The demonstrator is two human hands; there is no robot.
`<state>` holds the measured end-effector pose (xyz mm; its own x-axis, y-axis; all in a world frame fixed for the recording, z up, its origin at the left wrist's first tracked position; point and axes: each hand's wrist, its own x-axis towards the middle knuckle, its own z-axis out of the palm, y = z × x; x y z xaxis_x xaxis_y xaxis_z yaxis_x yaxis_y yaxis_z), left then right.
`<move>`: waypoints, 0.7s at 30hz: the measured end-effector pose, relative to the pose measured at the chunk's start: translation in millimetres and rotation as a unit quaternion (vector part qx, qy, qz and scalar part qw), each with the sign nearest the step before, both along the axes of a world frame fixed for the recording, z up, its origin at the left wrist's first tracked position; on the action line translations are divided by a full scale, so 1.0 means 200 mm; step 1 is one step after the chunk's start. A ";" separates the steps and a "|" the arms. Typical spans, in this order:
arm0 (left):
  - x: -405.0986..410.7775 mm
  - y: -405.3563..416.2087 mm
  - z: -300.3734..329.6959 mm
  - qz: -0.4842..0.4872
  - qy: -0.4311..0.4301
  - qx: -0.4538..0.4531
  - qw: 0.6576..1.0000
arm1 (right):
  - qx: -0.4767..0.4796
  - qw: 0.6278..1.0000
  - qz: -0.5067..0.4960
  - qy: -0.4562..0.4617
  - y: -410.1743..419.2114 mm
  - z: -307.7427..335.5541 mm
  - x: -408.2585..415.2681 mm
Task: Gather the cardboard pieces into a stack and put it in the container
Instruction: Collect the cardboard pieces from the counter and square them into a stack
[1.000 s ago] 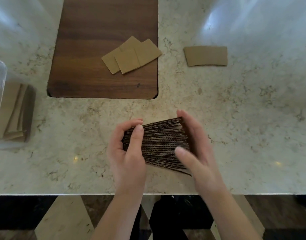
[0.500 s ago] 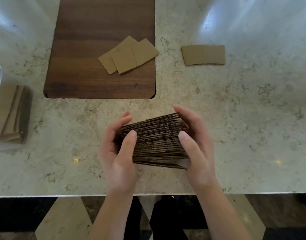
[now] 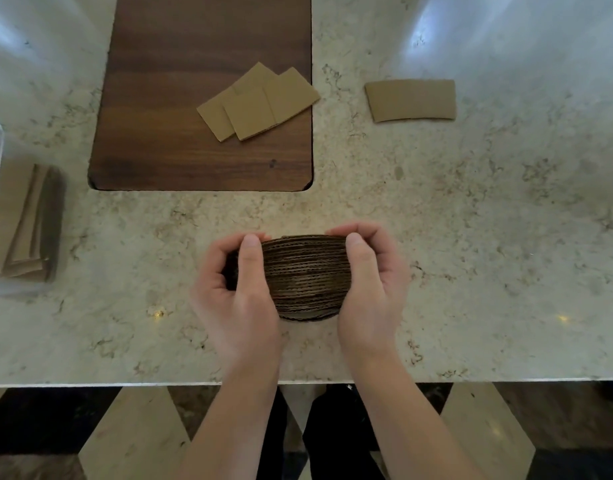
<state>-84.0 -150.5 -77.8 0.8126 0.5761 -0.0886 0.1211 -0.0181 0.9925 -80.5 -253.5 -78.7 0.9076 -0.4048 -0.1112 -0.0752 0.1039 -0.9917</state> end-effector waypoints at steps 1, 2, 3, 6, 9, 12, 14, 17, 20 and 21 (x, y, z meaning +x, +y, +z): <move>-0.01 0.01 -0.02 0.001 0.010 -0.002 1.000 | -0.009 1.000 0.011 -0.001 0.00 -0.01 -0.01; -0.01 0.01 -0.03 0.004 0.017 -0.009 1.000 | -0.017 0.999 0.034 -0.012 -0.02 -0.01 -0.02; 0.00 0.02 -0.03 0.008 0.022 -0.024 0.999 | -0.028 0.997 0.069 -0.029 -0.04 -0.02 -0.03; 0.01 0.02 -0.04 0.014 0.029 -0.054 0.998 | -0.118 0.971 0.199 -0.063 -0.13 -0.04 -0.09; 0.01 0.01 -0.03 0.007 0.022 -0.039 0.999 | -0.253 0.915 0.309 -0.060 -0.20 -0.03 -0.12; 0.01 0.02 -0.03 0.000 0.019 -0.033 0.999 | -0.355 0.858 0.368 -0.037 -0.27 -0.01 -0.09; 0.00 0.02 -0.04 -0.010 0.017 -0.037 0.999 | -0.401 0.839 0.366 -0.029 -0.29 0.01 -0.05; -0.02 0.05 -0.03 -0.045 -0.016 -0.072 0.996 | -0.413 0.838 0.354 -0.045 -0.27 0.02 -0.02; -0.03 0.10 -0.03 -0.065 -0.046 -0.067 0.995 | -0.408 0.843 0.347 -0.060 -0.25 0.02 -0.01; -0.02 0.10 -0.02 -0.063 -0.047 -0.053 0.995 | -0.407 0.844 0.344 -0.061 -0.24 0.02 0.00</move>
